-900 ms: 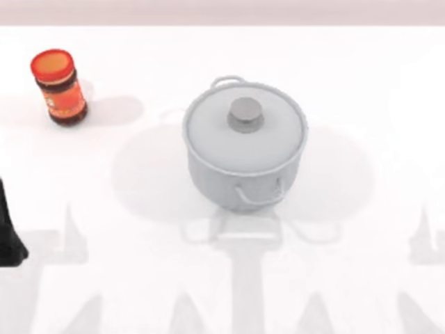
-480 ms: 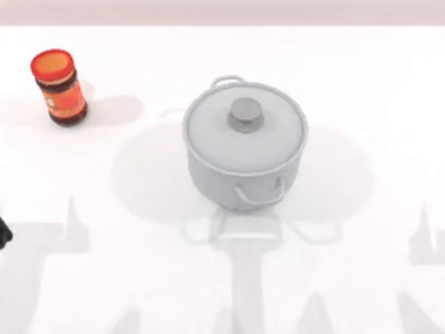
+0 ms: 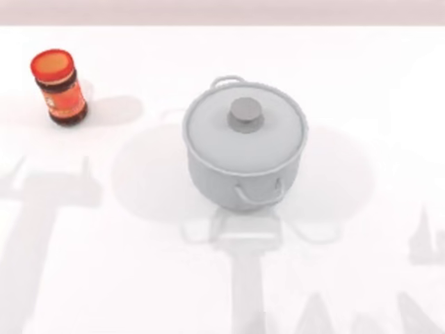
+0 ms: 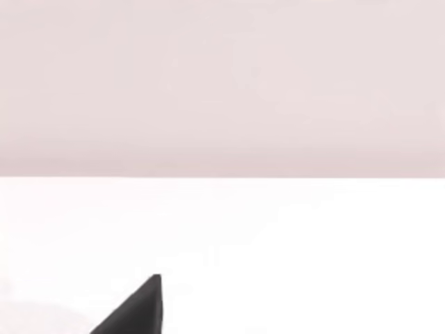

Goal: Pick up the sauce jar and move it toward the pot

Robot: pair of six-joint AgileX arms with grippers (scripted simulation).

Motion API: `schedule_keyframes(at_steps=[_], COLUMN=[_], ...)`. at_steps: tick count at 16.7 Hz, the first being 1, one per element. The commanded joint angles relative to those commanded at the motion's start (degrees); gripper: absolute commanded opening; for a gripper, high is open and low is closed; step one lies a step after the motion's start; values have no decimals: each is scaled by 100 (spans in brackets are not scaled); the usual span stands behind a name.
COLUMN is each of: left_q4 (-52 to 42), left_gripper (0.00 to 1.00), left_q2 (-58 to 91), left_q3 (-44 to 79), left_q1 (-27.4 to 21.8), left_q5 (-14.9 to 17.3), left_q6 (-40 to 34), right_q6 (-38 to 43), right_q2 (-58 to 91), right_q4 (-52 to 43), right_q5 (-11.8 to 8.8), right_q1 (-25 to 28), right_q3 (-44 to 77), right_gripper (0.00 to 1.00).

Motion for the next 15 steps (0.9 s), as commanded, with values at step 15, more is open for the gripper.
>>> schedule_keyframes(at_steps=[15], left_q4=[-5063], left_gripper=[100], left_q2=[8691], left_q3=[6902], left_q1=[-54], left_q5=[314], left_q6=[1286], right_q6=[0], right_q2=[0], right_q4=[0], right_q5=[0], right_q1=[0], right_q3=[0], right_gripper=[100])
